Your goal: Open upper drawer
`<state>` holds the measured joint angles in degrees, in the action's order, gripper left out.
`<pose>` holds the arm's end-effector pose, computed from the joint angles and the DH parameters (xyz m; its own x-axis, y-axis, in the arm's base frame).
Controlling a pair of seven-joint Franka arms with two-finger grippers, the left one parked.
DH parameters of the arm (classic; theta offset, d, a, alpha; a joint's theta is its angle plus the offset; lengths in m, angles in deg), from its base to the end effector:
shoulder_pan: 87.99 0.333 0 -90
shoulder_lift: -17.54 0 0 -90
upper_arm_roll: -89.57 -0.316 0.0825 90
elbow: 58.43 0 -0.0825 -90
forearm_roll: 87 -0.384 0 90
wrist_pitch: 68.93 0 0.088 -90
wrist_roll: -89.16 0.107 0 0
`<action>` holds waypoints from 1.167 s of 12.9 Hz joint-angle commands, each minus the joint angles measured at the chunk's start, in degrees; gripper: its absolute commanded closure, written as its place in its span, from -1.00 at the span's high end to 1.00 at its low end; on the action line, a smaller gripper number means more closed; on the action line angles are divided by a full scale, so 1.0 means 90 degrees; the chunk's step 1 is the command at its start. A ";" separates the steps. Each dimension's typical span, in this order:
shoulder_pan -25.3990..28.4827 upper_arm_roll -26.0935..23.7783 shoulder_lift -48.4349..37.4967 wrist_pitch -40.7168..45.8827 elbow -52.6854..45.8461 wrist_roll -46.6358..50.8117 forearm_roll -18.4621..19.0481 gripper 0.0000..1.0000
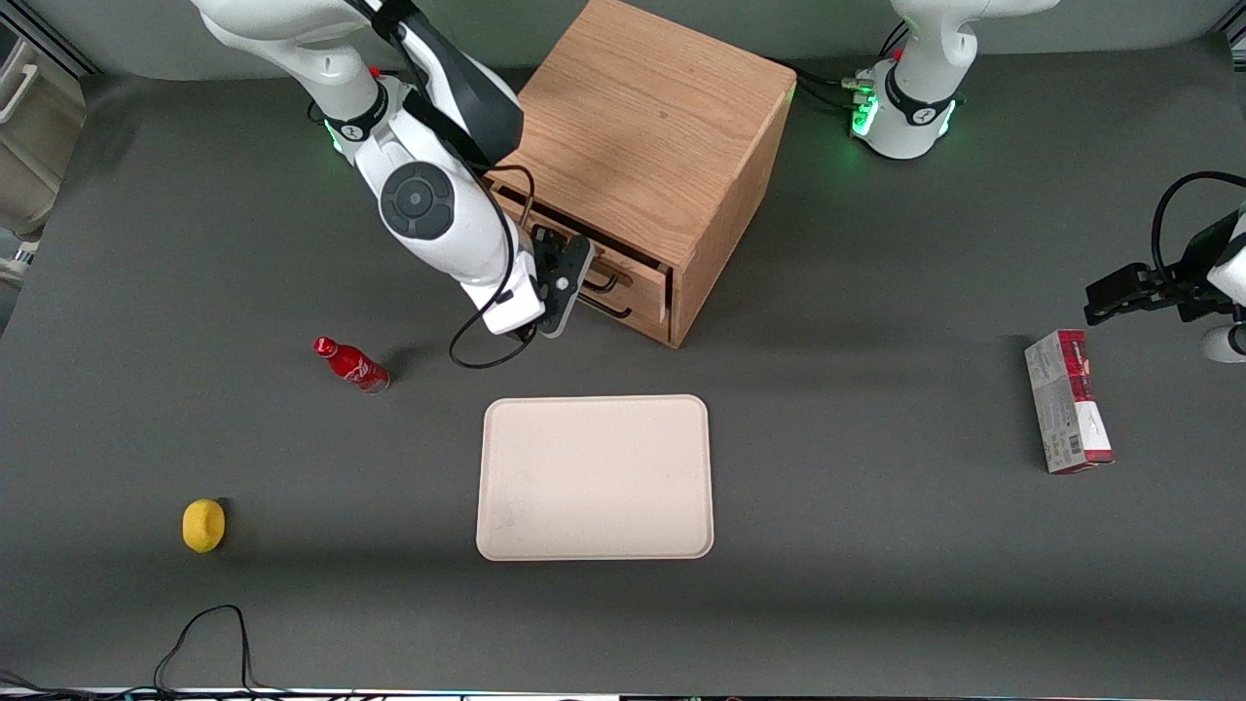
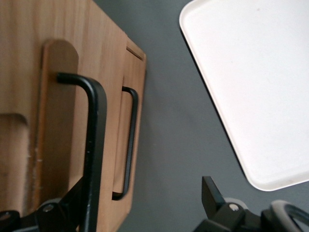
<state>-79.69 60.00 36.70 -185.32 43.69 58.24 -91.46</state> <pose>0.5088 0.3708 0.3874 0.4205 0.9043 0.0741 0.8909 -0.3961 -0.2221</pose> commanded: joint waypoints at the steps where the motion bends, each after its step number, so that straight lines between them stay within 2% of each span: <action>1: -0.0014 0.0111 0.0195 -0.0056 -0.0262 -0.0295 0.0115 1.00; 9: -0.0132 0.0678 0.0634 0.0013 -0.1053 -0.0628 0.0144 1.00; 11: -0.0132 0.0902 0.0810 0.0013 -0.1316 -0.0715 0.0348 1.00; 15: -0.0190 0.1215 0.0899 0.0363 -0.1765 -0.0765 0.0408 1.00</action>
<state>-81.35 69.91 43.58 -185.01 31.47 52.76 -88.89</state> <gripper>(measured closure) 0.000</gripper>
